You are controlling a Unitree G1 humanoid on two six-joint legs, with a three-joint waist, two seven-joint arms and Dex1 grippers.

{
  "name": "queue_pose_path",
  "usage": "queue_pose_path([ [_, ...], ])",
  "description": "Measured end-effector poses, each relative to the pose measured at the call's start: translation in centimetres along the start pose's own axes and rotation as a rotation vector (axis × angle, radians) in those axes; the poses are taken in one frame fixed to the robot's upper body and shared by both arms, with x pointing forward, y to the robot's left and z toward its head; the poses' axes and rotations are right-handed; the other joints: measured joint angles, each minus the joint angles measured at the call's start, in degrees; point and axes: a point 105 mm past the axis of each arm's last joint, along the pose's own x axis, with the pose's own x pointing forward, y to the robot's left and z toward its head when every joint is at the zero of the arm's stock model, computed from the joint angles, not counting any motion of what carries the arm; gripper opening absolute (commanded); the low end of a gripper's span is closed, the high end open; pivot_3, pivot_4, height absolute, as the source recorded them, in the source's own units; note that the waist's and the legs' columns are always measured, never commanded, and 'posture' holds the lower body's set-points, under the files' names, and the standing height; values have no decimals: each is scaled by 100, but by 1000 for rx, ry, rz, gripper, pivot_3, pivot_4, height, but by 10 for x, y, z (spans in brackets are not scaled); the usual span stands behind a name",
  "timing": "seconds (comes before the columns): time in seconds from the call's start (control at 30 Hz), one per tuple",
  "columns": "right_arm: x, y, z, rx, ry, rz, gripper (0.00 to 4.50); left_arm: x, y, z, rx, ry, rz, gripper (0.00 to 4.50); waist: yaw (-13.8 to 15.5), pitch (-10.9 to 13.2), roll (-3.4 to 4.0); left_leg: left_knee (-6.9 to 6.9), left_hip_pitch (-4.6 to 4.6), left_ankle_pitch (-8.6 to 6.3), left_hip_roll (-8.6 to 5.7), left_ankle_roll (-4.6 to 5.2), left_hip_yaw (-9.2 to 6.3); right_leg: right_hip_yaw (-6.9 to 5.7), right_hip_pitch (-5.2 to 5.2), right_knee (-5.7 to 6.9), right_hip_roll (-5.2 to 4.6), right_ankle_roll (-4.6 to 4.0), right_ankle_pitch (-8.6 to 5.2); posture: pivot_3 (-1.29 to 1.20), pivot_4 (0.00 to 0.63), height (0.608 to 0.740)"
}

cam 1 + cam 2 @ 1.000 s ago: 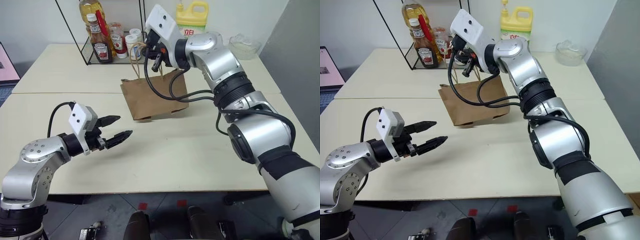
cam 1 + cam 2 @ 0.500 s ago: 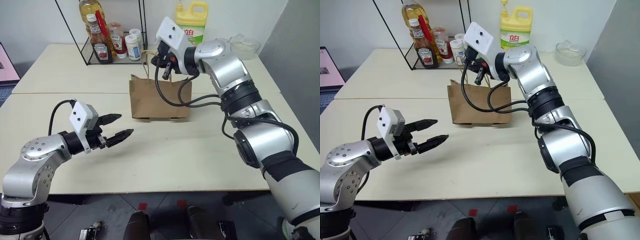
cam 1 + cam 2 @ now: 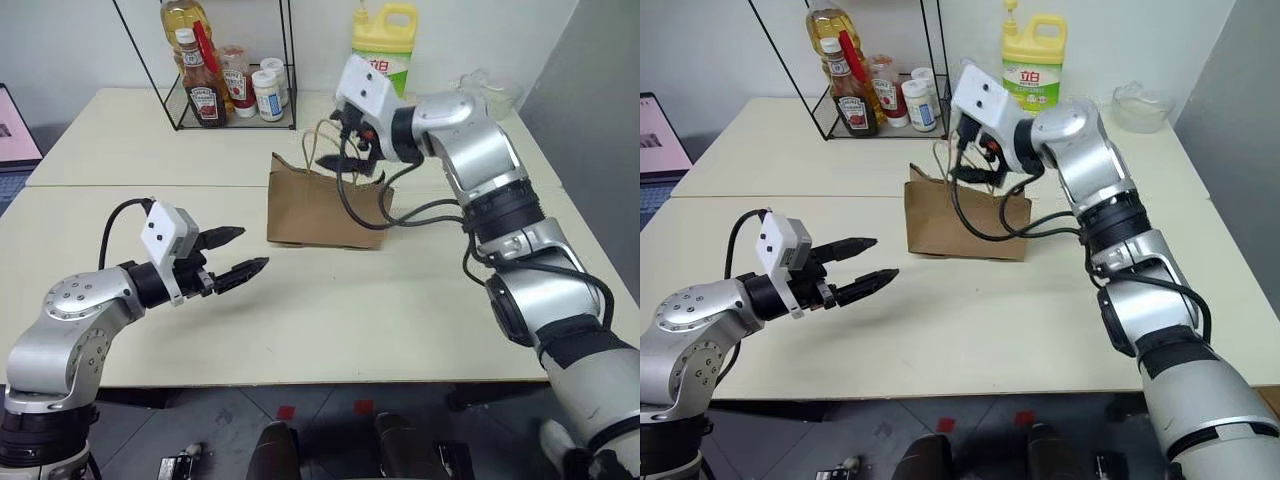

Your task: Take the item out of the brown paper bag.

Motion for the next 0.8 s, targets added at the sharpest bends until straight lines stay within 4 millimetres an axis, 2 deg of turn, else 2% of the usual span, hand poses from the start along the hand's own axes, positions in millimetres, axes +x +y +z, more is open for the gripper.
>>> queue_pose_path([
  [0.23, -53, 12, -17, 44, 7, 0, 4454, 3, 0, 6, 12, -16, -3, 3728, 15, 0, 0, 2, 0, 0, -1, 1, -4, 0, 5, -3, 0, 0, -1, 0, 150, 740],
  [0.37, -88, 34, -26, 107, -7, 22, 4500, 6, 0, 13, 15, -42, -18, 2855, 48, 0, 0, 1, -1, -1, -2, 2, -7, -1, 9, -11, 0, 0, -1, 0, 150, 740],
  [0.43, -102, 56, -32, 156, -27, 47, 4500, 8, 1, 20, 21, -67, -23, 2347, 89, -1, -2, 2, 1, -1, -1, 2, -11, -4, 14, -15, 2, 0, -1, 0, 150, 740],
  [0.47, -105, 69, -34, 190, -42, 64, 4500, 9, 3, 25, 26, -83, -21, 1924, 90, -1, -2, 2, 1, 0, -2, 4, -10, 0, 14, -17, 3, 0, -1, 0, 150, 740],
  [0.57, -107, 102, -37, 269, -87, 71, 4500, 14, 16, 39, 43, -128, 15, 1043, 108, -1, -2, 5, 3, 1, -1, 5, -14, -1, 17, -13, 7, 1, -2, 0, 150, 740],
  [0.67, -106, 129, -41, 320, -97, 51, 4500, 21, 43, 55, 94, -156, 103, 96, 151, -1, -2, 11, 3, 2, -3, 3, -16, 0, 19, -13, 7, 1, -2, 0, 150, 740],
  [0.8, -104, 132, -35, 349, -123, -37, 4500, 41, 72, 75, 158, -183, 168, 42, 181, -3, -4, 15, 6, 3, -6, 2, -18, -5, 23, -11, 7, 1, -2, 0, 150, 740],
])
